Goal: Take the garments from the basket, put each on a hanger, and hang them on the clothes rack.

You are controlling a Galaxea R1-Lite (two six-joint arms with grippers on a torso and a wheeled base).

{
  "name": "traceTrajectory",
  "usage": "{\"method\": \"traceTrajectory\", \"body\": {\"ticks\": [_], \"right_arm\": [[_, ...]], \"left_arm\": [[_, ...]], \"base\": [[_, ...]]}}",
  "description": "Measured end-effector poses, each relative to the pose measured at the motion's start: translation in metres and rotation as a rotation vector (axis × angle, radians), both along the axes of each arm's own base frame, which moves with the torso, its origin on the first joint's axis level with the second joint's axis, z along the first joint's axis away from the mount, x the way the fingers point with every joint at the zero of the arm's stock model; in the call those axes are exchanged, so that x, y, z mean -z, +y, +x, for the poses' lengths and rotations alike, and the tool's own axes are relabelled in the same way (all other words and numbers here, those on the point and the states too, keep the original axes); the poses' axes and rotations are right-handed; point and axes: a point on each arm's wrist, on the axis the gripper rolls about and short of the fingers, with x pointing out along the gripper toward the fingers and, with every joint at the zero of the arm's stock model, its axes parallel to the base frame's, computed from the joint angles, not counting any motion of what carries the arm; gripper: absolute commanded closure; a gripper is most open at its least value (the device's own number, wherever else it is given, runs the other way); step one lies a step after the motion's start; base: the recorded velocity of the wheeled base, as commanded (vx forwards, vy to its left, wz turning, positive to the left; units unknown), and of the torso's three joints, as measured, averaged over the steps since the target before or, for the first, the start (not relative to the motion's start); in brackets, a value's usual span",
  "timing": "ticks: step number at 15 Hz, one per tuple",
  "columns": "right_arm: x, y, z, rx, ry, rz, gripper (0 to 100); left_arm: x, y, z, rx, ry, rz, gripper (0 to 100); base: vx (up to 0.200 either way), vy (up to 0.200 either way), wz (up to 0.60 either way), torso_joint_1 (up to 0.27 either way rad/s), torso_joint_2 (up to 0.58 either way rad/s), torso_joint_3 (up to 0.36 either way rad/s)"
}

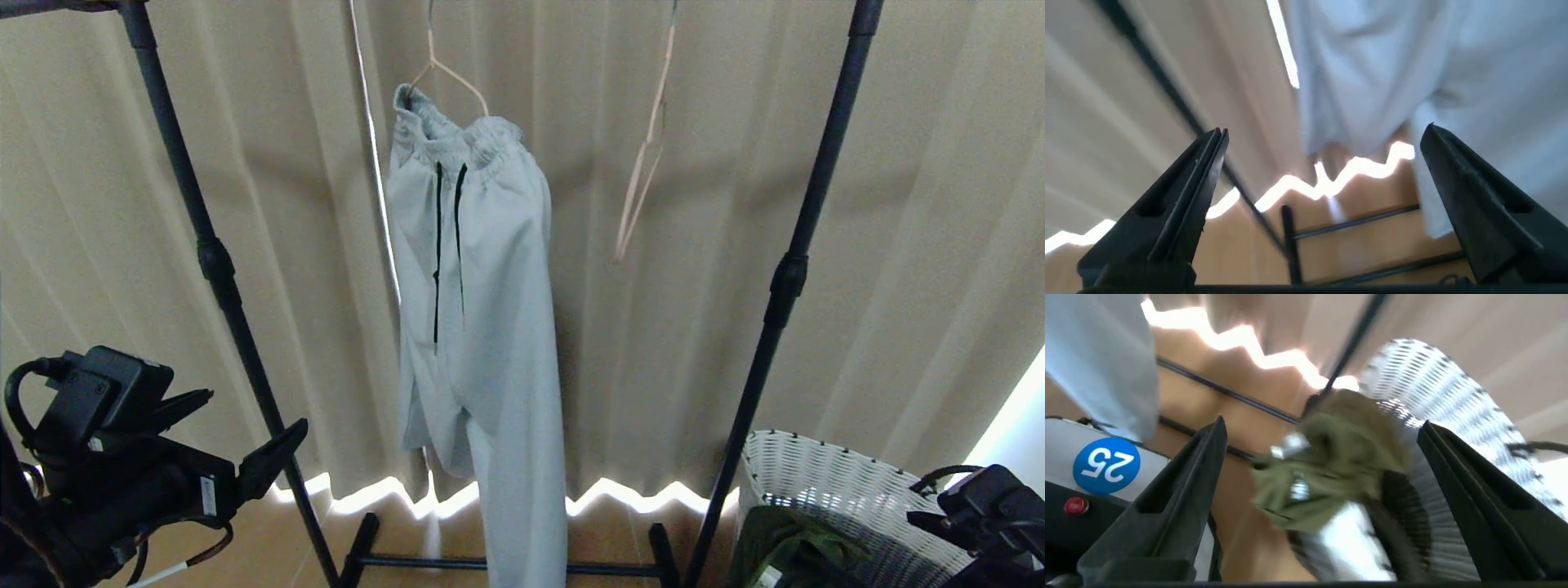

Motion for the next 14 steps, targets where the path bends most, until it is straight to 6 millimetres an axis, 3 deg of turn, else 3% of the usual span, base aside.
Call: {"method": "traceTrajectory", "body": {"ticks": [6,8,14], "right_arm": [[-0.003,-0.006,-0.008,-0.077,-0.048,-0.126,0],[0.003,-0.009,-0.009,-0.108,0.027,-0.224,0],[0.007,-0.001,0.02,-0.116,0.219,-0.289,0]], "left_arm": [[0.001,-0.008,-0.003,0.048,0.004,-0.001,0],[0.0,-0.008,-0.004,0.055,-0.003,-0.002,0],[-0.005,-0.01,-0.011,0.076,-0.035,-0.01,0]], "base": [[0.0,0.0,0.0,0.0,0.0,0.0],[0.0,0.0,0.0,0.0,0.0,0.0],[0.0,0.0,0.0,0.0,0.0,0.0]]}}
